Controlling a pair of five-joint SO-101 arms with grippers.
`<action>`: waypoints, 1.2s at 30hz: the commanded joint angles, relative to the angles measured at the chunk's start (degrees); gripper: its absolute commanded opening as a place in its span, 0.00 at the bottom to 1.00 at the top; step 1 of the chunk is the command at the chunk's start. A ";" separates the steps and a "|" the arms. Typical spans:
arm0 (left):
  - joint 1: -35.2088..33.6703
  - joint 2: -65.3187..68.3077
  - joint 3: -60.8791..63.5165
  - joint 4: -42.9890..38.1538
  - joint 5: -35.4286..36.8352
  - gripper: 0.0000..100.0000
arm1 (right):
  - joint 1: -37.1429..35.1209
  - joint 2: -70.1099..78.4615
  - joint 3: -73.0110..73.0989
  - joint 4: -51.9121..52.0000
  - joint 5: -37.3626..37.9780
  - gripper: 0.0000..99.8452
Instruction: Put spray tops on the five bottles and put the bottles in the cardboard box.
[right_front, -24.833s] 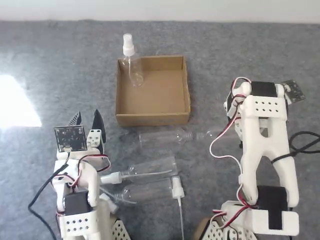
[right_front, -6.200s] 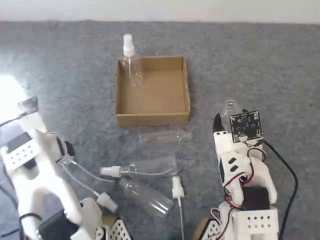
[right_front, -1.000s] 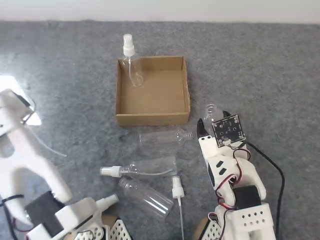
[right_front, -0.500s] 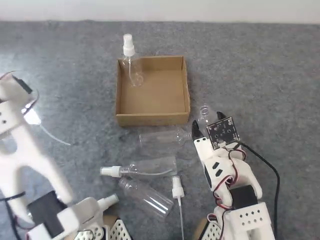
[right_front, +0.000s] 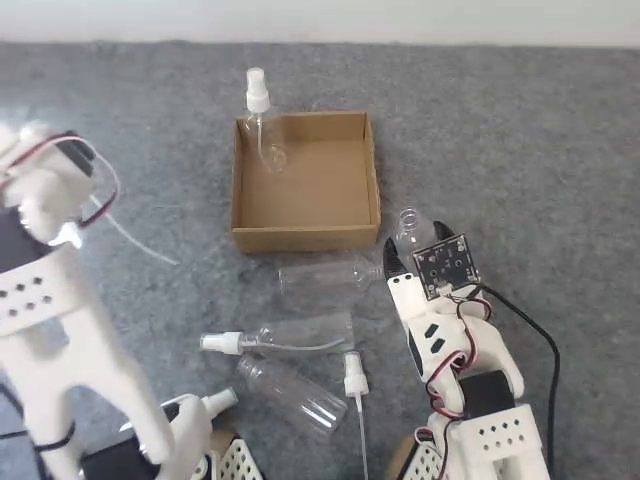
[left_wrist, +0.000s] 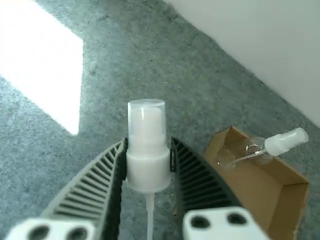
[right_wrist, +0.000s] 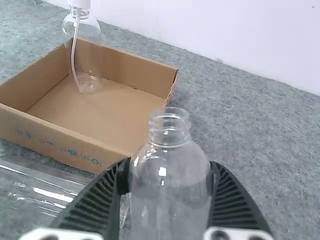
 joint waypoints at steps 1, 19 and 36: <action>3.60 -2.90 -2.95 0.09 1.58 0.01 | -0.40 -1.19 -0.62 -1.63 -0.26 0.11; 21.01 -15.21 3.91 -8.18 9.05 0.01 | -0.57 -1.19 -0.62 -1.45 0.00 0.11; 21.36 -37.27 35.82 -30.07 13.54 0.01 | -7.69 -1.19 -0.62 -1.36 0.18 0.11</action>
